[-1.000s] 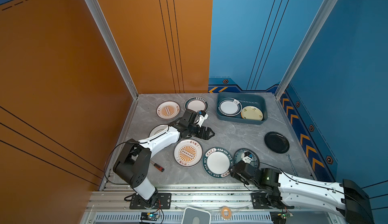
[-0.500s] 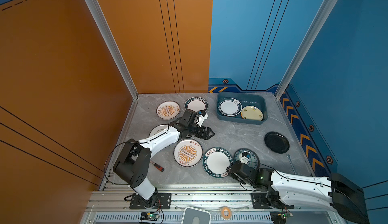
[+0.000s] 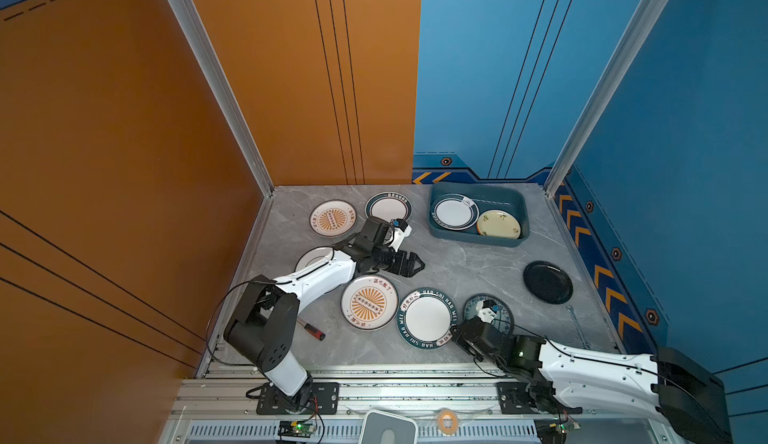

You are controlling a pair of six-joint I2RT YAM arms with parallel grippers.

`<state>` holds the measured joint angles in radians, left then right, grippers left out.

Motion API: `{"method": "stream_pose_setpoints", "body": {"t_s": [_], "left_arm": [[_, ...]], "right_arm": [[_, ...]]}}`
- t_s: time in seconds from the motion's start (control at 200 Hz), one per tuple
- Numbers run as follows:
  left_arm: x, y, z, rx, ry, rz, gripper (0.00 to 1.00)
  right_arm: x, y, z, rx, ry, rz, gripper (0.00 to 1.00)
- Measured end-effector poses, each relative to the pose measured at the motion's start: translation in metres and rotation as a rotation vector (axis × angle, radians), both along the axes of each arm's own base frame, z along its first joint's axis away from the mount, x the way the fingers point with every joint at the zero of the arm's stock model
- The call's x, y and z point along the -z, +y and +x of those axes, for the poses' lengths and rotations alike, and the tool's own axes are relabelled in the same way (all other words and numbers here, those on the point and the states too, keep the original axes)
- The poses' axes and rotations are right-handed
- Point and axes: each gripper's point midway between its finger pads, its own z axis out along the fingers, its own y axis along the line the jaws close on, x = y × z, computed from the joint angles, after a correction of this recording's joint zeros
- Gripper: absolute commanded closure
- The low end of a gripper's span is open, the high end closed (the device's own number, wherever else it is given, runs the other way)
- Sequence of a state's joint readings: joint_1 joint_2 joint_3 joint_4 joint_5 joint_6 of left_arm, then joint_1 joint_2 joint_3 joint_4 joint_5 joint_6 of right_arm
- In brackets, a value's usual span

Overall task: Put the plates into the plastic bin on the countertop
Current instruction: 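Grasp and tilt up the HAO SHI HAO WEI plate with the right gripper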

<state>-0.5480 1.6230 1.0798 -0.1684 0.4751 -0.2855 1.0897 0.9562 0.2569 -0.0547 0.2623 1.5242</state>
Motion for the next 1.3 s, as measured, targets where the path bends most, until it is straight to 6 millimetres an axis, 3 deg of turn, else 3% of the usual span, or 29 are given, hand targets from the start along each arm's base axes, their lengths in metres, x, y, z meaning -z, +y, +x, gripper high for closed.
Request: {"method": "stream_pose_setpoints", "body": {"t_s": [0.19, 0.586, 0.931, 1.297], "left_arm": [[0.001, 0.000, 0.000, 0.002, 0.002, 0.000, 0.10], [0.019, -0.011, -0.007, 0.055, 0.050, -0.052, 0.11], [0.049, -0.023, -0.018, 0.095, 0.152, -0.111, 0.12], [0.043, -0.027, -0.016, 0.114, 0.149, -0.159, 0.12]], "right_arm": [[-0.010, -0.009, 0.008, 0.035, -0.027, 0.029, 1.00], [-0.014, -0.062, 0.039, 0.162, -0.027, -0.018, 1.00], [-0.018, -0.060, 0.057, 0.124, -0.021, 0.011, 1.00], [-0.038, -0.064, 0.074, 0.136, -0.050, 0.084, 1.00]]}}
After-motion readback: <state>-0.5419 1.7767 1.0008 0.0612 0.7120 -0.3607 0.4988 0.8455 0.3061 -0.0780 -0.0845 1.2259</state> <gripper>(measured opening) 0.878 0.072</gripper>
